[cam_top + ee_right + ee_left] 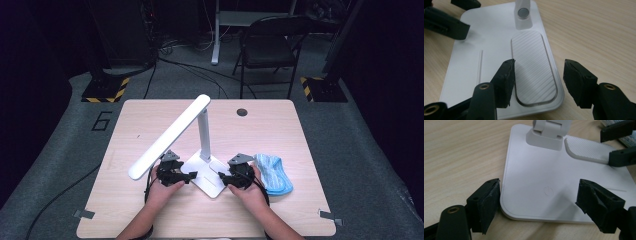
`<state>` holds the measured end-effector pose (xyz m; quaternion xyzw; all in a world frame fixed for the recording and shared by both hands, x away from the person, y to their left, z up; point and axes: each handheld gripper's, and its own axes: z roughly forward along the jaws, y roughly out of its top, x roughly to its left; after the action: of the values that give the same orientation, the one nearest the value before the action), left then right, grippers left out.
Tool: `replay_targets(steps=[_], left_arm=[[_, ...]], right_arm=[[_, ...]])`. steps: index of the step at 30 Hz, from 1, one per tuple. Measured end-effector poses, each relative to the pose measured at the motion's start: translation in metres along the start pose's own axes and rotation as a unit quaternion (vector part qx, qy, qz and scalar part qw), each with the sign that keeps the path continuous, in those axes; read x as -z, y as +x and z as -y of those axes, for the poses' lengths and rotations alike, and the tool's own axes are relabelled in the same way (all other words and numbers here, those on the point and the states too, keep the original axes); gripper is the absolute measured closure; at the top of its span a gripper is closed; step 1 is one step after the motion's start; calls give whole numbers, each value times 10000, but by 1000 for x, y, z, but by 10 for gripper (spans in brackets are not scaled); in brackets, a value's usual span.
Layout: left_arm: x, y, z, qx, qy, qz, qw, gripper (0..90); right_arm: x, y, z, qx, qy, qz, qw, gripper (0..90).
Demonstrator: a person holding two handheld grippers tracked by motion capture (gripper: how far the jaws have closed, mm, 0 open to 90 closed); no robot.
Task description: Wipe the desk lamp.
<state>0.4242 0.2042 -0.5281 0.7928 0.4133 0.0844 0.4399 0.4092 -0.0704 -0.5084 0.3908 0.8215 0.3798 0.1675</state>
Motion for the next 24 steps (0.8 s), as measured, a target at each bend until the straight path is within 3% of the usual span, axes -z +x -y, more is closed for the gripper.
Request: replay_targets(steps=[3,7,15,21,24], left_arm=[[0,-5,1,-124,58,-53,9999,191],[1,-9,1,-145,132,-25,9998,191],[4,-14,2,-207,257,2,9995,194],[4,-17,2,-287,302,44,9991,193],[3,-20,3,-200,299,68,9993,193]], right_arm=[[6,-3,1,-160,-106,67,9998,408],[20,-2,4,-261,-224,-123,9993,395],[32,12,30,-249,82,-384,9989,350],[35,17,44,-382,156,-501,9979,289],[33,20,45,-362,147,-499,9980,275]])
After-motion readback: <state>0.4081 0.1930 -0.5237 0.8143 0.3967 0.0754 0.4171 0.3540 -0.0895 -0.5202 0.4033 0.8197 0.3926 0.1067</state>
